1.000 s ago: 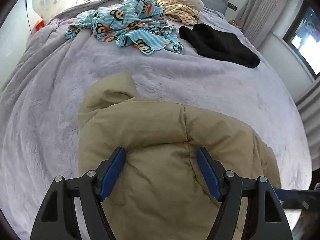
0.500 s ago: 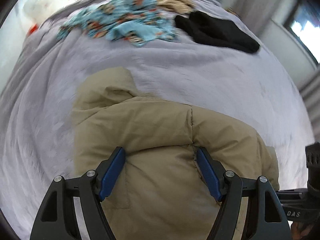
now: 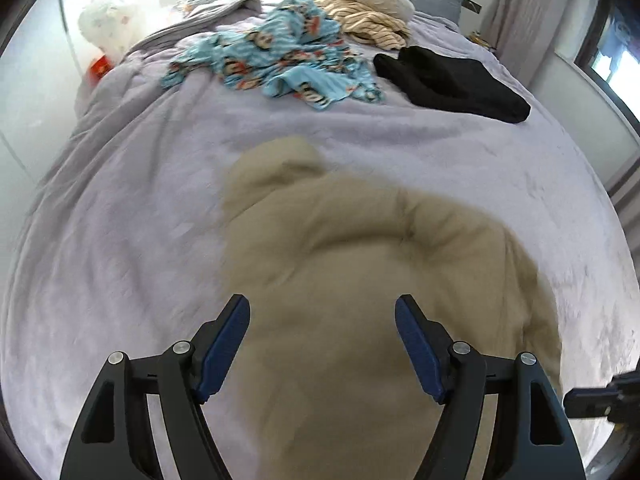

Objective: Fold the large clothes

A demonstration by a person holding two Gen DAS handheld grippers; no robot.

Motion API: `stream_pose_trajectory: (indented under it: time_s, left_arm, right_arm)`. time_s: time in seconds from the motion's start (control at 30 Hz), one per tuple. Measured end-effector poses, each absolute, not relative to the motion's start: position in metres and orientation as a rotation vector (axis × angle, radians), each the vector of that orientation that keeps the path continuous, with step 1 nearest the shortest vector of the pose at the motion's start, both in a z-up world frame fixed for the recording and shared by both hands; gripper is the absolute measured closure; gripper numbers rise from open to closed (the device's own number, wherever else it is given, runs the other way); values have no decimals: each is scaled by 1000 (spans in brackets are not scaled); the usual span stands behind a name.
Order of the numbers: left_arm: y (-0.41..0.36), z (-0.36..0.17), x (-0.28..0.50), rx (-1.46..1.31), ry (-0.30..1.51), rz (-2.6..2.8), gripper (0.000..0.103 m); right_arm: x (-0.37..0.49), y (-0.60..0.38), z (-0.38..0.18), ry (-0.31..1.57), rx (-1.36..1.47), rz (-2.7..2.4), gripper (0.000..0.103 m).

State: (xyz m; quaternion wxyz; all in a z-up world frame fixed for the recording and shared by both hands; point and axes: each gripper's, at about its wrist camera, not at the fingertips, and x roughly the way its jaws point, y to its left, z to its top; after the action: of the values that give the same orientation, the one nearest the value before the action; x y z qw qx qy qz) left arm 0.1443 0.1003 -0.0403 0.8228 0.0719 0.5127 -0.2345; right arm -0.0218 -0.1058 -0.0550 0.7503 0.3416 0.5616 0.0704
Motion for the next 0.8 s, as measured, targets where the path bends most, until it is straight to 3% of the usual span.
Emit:
stream_pose_trajectory:
  time_s: [0.1, 0.17, 0.3, 0.8]
  left_arm:
    - [124, -57, 113, 186, 1167, -491, 26]
    - [129, -70, 97, 214, 1201, -471, 19]
    - [131, -74, 77, 176, 1236, -425, 19]
    - [133, -48, 43, 170, 1263, -371, 19]
  right_arm:
    - [-27, -87, -63, 1281, 709, 186, 96]
    - [-26, -76, -83, 1360, 626, 120, 96]
    - [-26, -74, -117, 1461, 566, 5, 96]
    - [-79, -94, -81, 1363, 670, -35, 96]
